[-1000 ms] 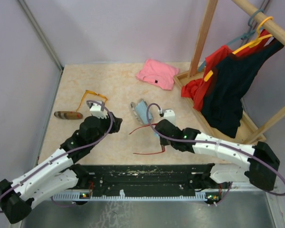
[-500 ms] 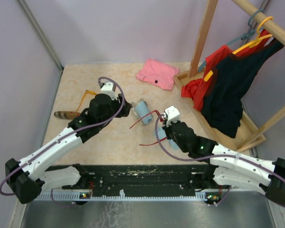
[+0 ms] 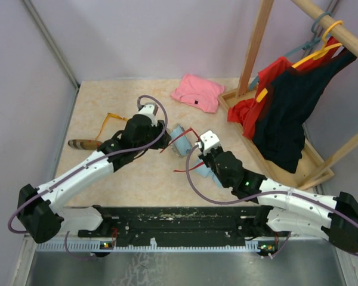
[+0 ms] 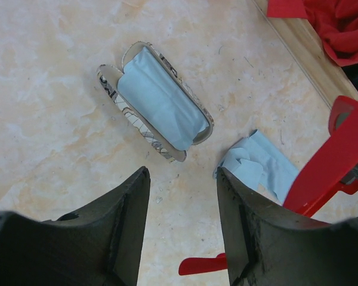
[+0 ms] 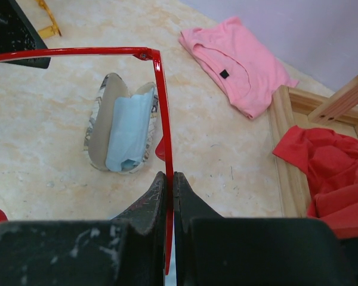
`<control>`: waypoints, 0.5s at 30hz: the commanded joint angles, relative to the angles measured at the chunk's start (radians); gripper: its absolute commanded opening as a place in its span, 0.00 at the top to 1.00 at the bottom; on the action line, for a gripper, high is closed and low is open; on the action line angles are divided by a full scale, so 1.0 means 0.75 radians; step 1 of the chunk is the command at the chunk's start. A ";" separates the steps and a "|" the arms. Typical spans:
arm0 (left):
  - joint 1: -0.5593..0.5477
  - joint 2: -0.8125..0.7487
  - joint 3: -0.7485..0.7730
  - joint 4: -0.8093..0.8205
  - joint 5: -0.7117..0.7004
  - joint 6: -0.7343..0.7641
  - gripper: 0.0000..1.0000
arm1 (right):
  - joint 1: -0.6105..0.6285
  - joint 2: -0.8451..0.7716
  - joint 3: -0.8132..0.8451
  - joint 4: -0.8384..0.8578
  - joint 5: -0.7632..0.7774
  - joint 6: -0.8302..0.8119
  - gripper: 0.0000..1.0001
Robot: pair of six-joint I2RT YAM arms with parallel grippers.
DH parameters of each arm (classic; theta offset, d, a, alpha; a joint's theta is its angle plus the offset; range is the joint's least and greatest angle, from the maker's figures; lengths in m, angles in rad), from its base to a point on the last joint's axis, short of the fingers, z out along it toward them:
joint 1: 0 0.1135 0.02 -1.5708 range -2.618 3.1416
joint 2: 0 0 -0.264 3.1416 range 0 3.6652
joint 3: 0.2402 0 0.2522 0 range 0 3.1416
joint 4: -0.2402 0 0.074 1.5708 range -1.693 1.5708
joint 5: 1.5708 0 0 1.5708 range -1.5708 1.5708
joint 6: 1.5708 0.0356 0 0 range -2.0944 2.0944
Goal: Organize the sunglasses
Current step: Fold the sunglasses.
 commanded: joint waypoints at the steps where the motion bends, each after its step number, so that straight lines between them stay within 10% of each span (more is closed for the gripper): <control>1: 0.007 0.027 0.063 -0.008 0.033 0.001 0.46 | 0.012 0.055 0.078 0.121 0.038 -0.046 1.00; 15: -0.035 0.109 0.061 -0.011 -0.019 -0.009 0.49 | 0.014 0.210 0.214 0.078 0.008 -0.019 1.00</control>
